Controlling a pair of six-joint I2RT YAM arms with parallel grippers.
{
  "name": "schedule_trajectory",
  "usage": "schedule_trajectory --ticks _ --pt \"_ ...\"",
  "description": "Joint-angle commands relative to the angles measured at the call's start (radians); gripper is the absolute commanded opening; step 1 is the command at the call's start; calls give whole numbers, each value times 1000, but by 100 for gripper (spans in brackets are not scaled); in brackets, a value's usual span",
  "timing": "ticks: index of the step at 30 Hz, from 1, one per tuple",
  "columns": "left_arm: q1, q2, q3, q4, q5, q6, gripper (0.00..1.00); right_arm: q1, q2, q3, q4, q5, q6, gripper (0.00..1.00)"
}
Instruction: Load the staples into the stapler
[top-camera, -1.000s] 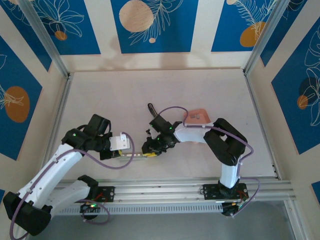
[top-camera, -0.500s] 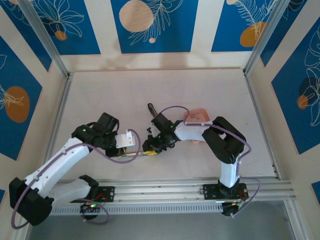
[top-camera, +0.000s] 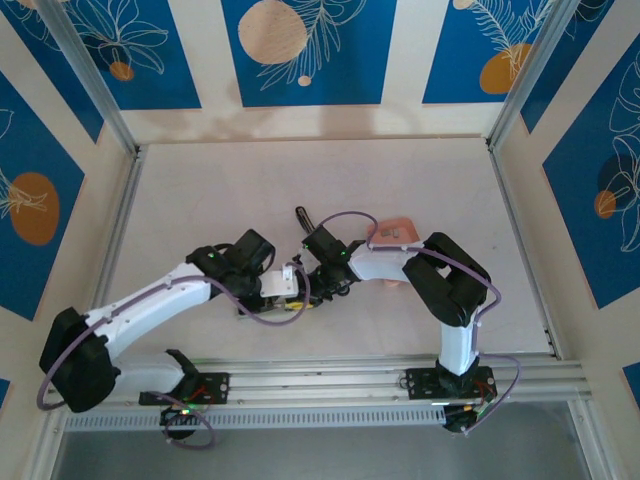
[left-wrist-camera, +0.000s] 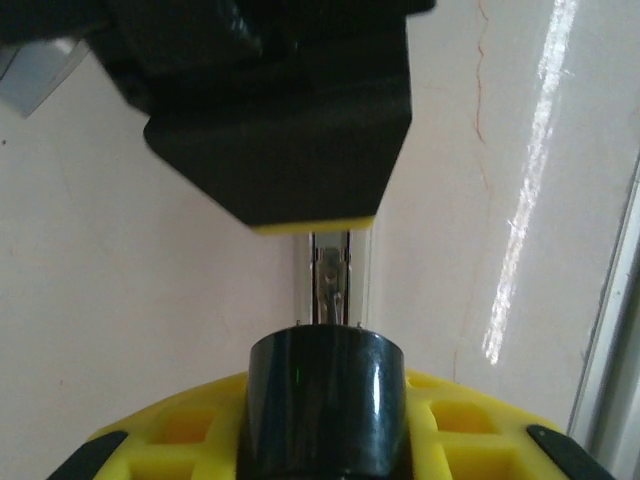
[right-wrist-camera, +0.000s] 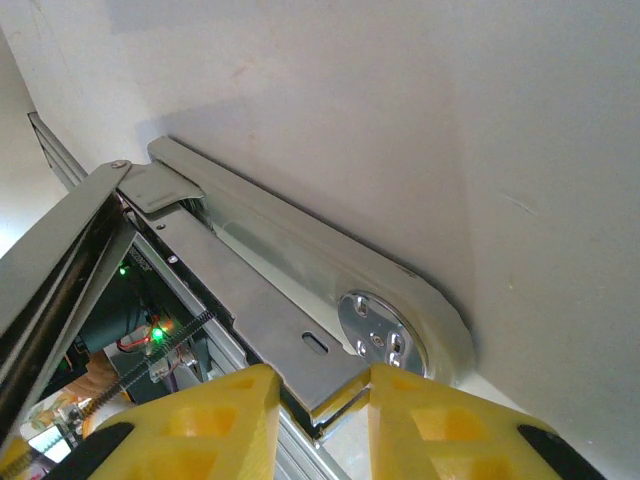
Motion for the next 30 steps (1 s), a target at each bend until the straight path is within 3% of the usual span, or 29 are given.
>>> schedule_trajectory --ticks 1,14,19,30 --pt "-46 43 32 160 87 -34 2 0 15 -7 89 -21 -9 28" --pt "-64 118 43 128 26 -60 1 -21 -149 -149 135 39 3 34" --pt "-63 131 51 104 13 -61 1 -24 -223 -203 121 79 5 42" --pt "-68 245 110 90 16 -79 2 -64 -374 -255 -32 201 -6 43"
